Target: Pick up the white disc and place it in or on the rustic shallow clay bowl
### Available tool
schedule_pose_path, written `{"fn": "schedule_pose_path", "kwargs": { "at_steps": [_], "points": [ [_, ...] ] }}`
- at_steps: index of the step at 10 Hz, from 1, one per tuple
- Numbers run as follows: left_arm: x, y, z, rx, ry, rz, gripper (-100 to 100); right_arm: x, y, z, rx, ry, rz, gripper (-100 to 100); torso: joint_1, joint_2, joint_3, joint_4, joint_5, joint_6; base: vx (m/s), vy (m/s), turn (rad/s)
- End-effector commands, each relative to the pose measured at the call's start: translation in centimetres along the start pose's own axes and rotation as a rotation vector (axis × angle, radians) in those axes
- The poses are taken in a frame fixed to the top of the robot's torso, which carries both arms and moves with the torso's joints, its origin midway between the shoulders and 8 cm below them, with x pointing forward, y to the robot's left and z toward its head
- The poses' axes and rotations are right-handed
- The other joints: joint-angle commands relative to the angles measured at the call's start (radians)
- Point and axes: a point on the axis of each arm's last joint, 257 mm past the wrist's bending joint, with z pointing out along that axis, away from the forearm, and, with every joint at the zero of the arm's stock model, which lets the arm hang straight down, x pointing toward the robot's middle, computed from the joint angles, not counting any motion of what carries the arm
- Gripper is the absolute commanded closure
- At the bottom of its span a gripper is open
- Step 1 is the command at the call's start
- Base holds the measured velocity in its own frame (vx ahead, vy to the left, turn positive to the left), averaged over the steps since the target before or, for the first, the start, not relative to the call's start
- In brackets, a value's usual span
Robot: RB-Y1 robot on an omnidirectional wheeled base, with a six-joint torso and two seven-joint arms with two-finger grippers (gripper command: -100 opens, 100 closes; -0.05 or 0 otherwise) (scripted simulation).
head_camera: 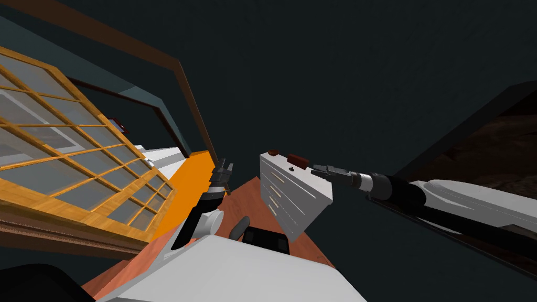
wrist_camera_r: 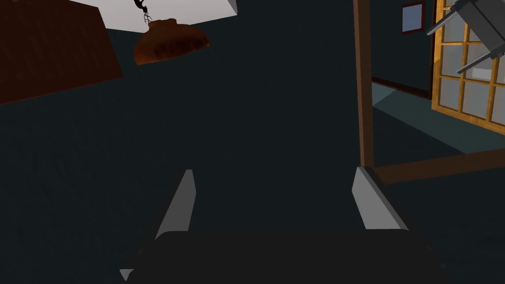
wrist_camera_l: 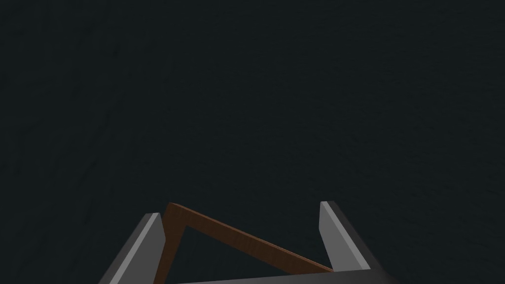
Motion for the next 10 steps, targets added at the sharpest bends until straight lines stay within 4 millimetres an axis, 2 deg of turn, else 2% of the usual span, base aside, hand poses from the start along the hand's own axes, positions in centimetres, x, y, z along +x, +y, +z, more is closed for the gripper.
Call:
{"fn": "schedule_pose_path", "kwargs": {
  "at_steps": [1, 2, 4, 5, 7, 8, 10],
  "points": [
    [0.0, 0.0, 0.0, 0.000, 0.000, 0.000, 0, 0.2, 0.2, 0.4, -0.009, 0.035, -0.019, -100, 0.000, 0.000, 0.000, 0.000, 0.000, 0.000, 0.028, 0.029, 0.009],
    [0.0, 0.0, 0.0, 0.000, 0.000, 0.000, 0, 0.6, -0.6, 0.2, 0.006, 0.088, -0.045, -100, 0.000, 0.001, 0.000, 0.000, 0.000, 0.000, 0.040, 0.056, -0.074],
    [0.0, 0.0, 0.0, 0.000, 0.000, 0.000, 0, 0.7, -0.3, 0.8, -0.009, 0.126, -0.067, -100, 0.001, 0.000, 0.000, 0.000, 0.000, 0.000, 0.030, 0.041, -0.039],
    [0.0, 0.0, 0.0, 0.000, 0.000, 0.000, 0, 1.1, -1.1, 0.6, 0.005, 0.180, -0.092, -100, -0.001, 0.002, 0.001, 0.000, 0.000, 0.000, 0.041, 0.031, -0.070],
    [0.0, 0.0, 0.0, 0.000, 0.000, 0.000, 0, 1.2, -0.7, 1.2, -0.010, 0.216, -0.114, -100, 0.000, 0.001, 0.000, 0.000, 0.000, 0.000, 0.031, 0.035, -0.033],
    [0.0, 0.0, 0.0, 0.000, 0.000, 0.000, 0, 1.6, -1.6, 1.0, 0.004, 0.273, -0.139, -100, -0.001, 0.001, 0.001, 0.000, 0.000, 0.000, 0.053, 0.054, -0.072],
    [0.0, 0.0, 0.0, 0.000, 0.000, 0.000, 0, 1.8, -1.2, 1.5, -0.010, 0.305, -0.160, -100, 0.001, 0.000, 0.000, 0.000, 0.000, 0.000, 0.038, 0.045, -0.041]
  ]
}}
